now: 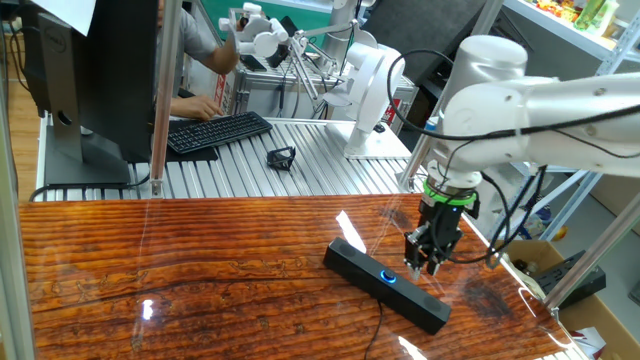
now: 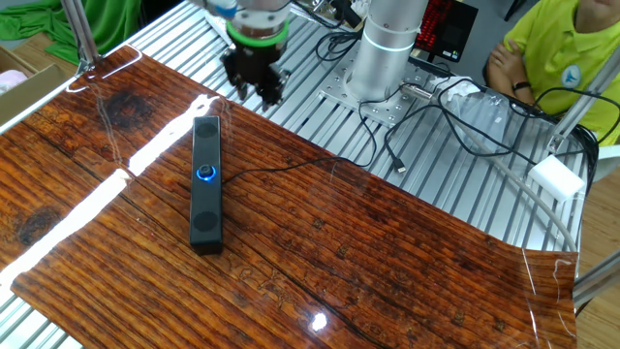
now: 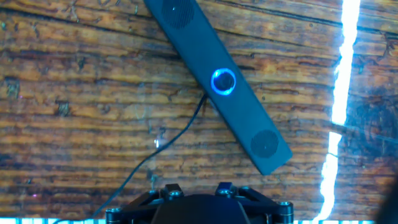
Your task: Turn the knob to decrease the volume of the speaker
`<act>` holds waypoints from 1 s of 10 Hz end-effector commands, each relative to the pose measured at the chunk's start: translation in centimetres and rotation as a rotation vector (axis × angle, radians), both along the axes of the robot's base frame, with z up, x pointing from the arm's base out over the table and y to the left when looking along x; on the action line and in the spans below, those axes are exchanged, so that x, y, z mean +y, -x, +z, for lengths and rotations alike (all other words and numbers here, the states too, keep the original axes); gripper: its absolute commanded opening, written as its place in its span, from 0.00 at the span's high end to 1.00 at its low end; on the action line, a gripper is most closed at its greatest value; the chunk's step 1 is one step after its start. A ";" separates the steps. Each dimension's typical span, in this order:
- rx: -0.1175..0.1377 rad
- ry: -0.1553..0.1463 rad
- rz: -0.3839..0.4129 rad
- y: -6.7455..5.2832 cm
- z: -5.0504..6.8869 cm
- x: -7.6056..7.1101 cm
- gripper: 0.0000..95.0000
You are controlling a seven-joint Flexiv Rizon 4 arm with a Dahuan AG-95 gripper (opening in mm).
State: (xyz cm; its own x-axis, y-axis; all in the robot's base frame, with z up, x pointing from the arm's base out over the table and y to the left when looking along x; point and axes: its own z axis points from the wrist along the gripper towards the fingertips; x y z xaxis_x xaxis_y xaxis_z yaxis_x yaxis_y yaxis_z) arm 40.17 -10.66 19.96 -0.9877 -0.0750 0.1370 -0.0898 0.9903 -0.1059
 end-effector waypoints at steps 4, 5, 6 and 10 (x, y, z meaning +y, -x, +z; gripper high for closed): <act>-0.002 0.006 0.027 1.9 1.8 -1.0 0.80; -0.002 -0.001 0.038 2.4 2.4 -1.5 0.80; -0.002 -0.016 0.056 2.6 2.7 -1.8 1.00; -0.081 -0.033 0.030 2.6 2.7 -1.8 1.00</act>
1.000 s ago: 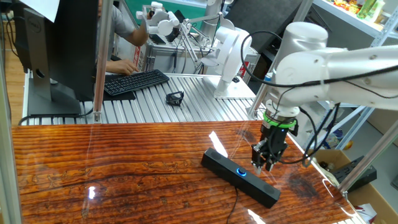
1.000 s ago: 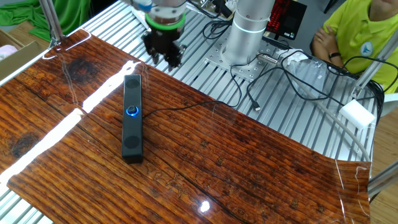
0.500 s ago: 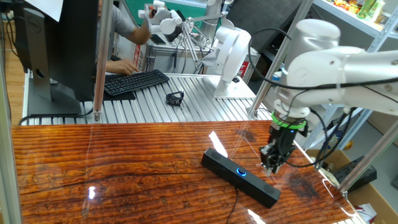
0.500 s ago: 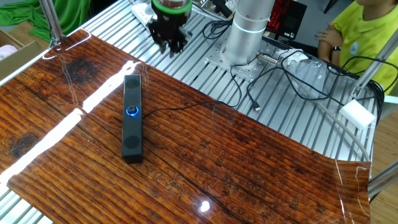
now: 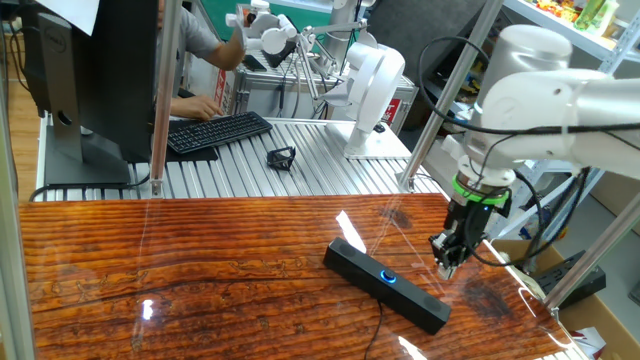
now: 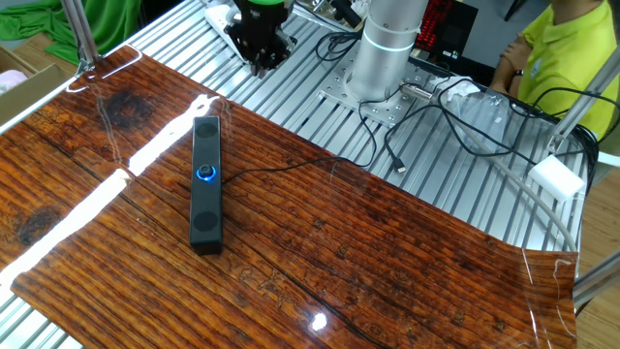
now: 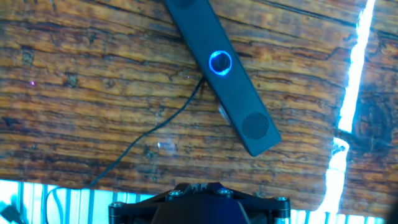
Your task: Turn the knob to decrease the volume of the speaker
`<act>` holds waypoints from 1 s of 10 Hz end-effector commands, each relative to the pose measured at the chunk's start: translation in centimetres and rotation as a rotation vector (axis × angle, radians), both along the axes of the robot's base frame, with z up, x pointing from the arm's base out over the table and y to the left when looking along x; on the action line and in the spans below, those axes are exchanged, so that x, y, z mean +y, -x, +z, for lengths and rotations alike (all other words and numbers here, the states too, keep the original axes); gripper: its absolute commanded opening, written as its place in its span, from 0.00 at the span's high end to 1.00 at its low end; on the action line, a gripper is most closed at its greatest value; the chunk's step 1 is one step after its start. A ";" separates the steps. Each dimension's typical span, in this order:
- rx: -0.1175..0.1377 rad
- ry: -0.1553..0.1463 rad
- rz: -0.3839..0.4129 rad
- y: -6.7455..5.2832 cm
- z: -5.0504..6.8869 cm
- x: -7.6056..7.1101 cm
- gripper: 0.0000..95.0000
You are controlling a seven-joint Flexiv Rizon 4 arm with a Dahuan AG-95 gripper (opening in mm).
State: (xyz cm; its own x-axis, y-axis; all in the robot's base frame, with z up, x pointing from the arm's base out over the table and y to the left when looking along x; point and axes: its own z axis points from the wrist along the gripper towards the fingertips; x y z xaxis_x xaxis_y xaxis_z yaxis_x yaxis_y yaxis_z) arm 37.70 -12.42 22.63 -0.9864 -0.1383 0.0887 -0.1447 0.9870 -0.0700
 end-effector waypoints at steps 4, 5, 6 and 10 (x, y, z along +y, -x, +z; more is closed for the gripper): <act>-0.037 0.002 -0.042 0.1 0.0 0.0 1.00; -0.039 0.005 -0.036 0.1 0.0 0.0 1.00; -0.049 0.009 -0.035 0.1 0.0 0.0 1.00; -0.037 0.019 -0.013 0.0 -0.1 0.0 1.00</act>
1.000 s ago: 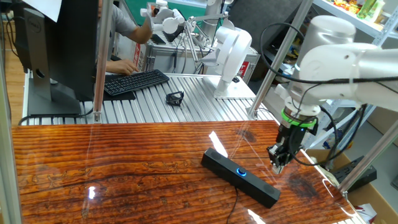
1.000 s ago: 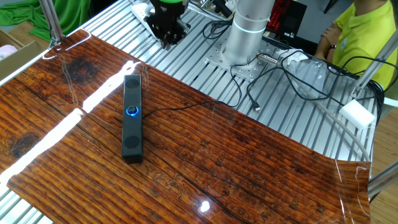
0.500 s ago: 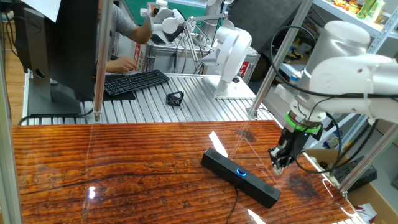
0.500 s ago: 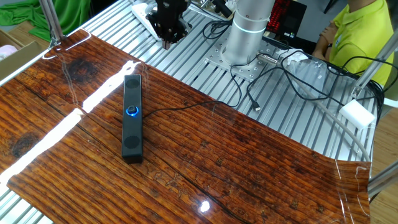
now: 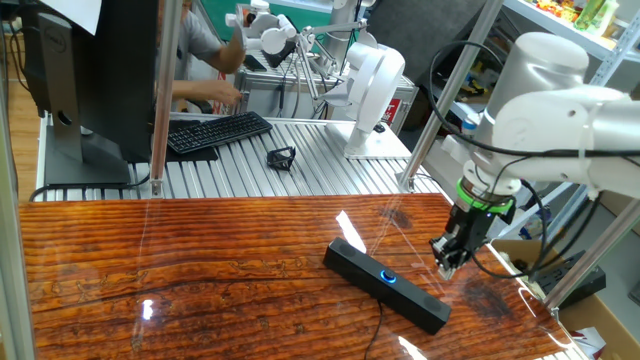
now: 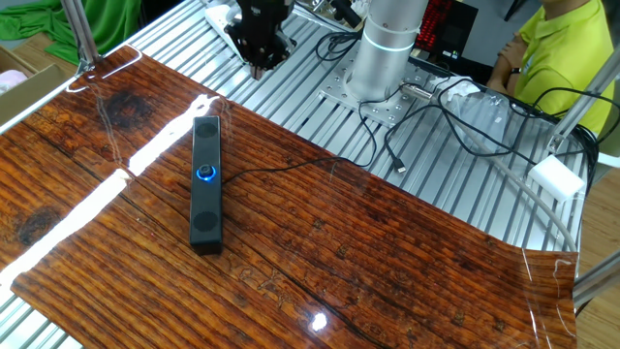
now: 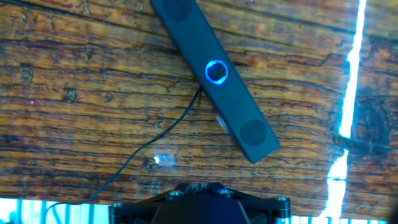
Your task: Turn the knob to decrease the volume of the speaker
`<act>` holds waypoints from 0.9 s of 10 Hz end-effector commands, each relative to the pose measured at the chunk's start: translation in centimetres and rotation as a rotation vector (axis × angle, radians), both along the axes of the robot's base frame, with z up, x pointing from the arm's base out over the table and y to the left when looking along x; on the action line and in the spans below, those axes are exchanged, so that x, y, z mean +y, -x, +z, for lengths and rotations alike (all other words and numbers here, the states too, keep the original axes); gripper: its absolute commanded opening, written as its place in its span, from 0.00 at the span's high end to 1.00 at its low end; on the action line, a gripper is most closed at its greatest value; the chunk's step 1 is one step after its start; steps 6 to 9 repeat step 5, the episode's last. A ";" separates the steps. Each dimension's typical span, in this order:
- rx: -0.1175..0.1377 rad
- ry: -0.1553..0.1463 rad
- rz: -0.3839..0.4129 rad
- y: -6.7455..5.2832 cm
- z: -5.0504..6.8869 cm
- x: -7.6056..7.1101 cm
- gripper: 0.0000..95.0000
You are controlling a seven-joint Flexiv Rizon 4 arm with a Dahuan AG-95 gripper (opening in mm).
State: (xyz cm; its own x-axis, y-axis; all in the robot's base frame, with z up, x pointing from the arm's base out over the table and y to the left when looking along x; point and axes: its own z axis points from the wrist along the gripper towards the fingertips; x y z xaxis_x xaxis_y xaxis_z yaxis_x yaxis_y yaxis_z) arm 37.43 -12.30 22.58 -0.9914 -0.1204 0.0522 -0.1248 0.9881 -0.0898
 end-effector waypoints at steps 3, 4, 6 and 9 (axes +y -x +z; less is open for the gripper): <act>0.005 0.011 0.008 -0.3 0.0 -0.1 1.00; 0.007 0.014 0.008 -0.3 0.0 -0.1 1.00; 0.007 0.017 0.010 -0.3 0.0 -0.1 1.00; 0.007 0.017 0.010 -0.3 0.0 -0.1 1.00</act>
